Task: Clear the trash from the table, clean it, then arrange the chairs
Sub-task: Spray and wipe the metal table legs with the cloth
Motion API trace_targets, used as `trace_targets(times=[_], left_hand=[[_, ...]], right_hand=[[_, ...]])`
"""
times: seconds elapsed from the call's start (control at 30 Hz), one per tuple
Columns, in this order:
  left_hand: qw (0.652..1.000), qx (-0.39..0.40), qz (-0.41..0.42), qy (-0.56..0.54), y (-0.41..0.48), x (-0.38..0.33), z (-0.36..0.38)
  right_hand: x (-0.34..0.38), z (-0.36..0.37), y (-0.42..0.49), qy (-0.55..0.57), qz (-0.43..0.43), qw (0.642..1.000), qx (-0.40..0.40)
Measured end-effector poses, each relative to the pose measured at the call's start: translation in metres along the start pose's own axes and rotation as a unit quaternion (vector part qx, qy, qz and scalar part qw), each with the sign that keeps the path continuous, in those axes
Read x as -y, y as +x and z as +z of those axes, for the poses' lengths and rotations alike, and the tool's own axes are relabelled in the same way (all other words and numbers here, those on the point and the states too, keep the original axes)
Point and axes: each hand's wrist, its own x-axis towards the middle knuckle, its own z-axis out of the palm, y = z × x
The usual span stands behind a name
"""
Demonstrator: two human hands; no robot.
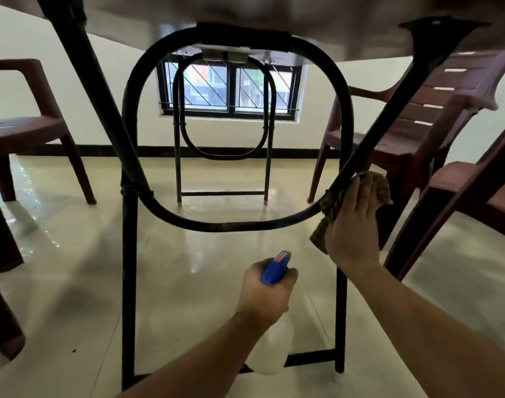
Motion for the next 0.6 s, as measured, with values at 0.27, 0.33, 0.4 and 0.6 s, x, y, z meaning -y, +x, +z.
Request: trace_targets(times=[0.27, 0.33, 0.4, 0.6], left_hand=[[1.000, -0.010, 0.021, 0.018, -0.005, -0.005, 0.011], [0.999, -0.003, 0.023, 0.023, -0.004, -0.005, 0.014], [0.999, -0.003, 0.018, 0.026, -0.004, 0.000, 0.015], [0.999, -0.016, 0.007, 0.042, -0.005, 0.011, 0.021]], right_hand=[[-0.052, 0.044, -0.112, -0.011, 0.128, 0.980, 0.151], [-0.056, 0.054, -0.119, 0.029, 0.210, 0.958, 0.191], [-0.049, 0.059, -0.108, 0.089, 0.267, 0.941, 0.186], [-0.034, 0.050, -0.051, 0.151, 0.176, 0.973, 0.003]])
